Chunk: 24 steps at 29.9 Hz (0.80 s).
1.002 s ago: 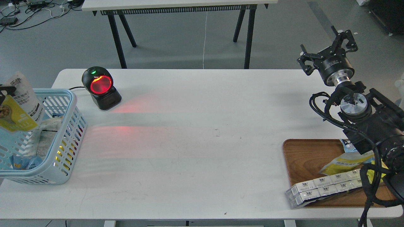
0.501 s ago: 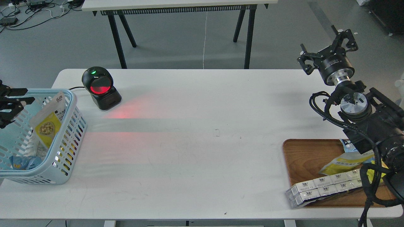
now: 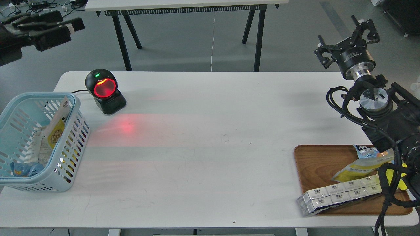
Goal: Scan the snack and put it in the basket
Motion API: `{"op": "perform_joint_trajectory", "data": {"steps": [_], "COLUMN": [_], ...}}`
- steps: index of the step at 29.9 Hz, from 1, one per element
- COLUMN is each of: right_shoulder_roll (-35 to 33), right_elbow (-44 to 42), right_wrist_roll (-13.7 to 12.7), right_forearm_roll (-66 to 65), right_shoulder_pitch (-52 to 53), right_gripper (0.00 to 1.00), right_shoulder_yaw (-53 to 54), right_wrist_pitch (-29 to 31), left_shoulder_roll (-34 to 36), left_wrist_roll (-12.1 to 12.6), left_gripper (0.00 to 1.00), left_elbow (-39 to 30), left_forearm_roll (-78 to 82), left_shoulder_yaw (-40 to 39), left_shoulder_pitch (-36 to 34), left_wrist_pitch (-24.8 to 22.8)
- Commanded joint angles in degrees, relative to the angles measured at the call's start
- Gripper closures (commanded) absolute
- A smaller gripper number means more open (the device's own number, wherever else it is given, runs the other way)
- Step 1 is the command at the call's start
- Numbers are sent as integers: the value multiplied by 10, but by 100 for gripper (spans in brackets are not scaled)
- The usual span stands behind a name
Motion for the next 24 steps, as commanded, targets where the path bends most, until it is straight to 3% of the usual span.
{"op": "perform_joint_trajectory", "data": {"steps": [1,5,11,15,21,24], "right_shoulder_roll": [-14,-15,-14,-14,-14,-14], "right_elbow": [0,-1,0,-4,-6,-6], "right_wrist_roll": [-4,-3,-6,-9,-7,-6], "right_forearm_roll": [0,0,0,0,0,1], "right_shoulder_pitch": [8,10,11,17,14,13], "right_gripper": [1,1,1,1,1,1], "right_shoulder_yaw": [0,2,3,1,2,5], "right_wrist_pitch": [0,0,0,0,0,0], "left_shoulder_roll": [-66,-155,-273,-341,-424,-447], "left_wrist_roll": [0,0,0,0,0,0], "left_gripper": [0,1,1,1,1,1], "left_elbow": [49,118,256,363,512,537], "left_forearm_roll": [-96,-220,-365,-439,-451,-468], "left_shoulder_yaw": [-22,-74,-114,-193,-347,-404], "left_shoulder_pitch": [2,6,16,26,52,65], "left_wrist_pitch": [0,-14,-89,-140,-272,-284]}}
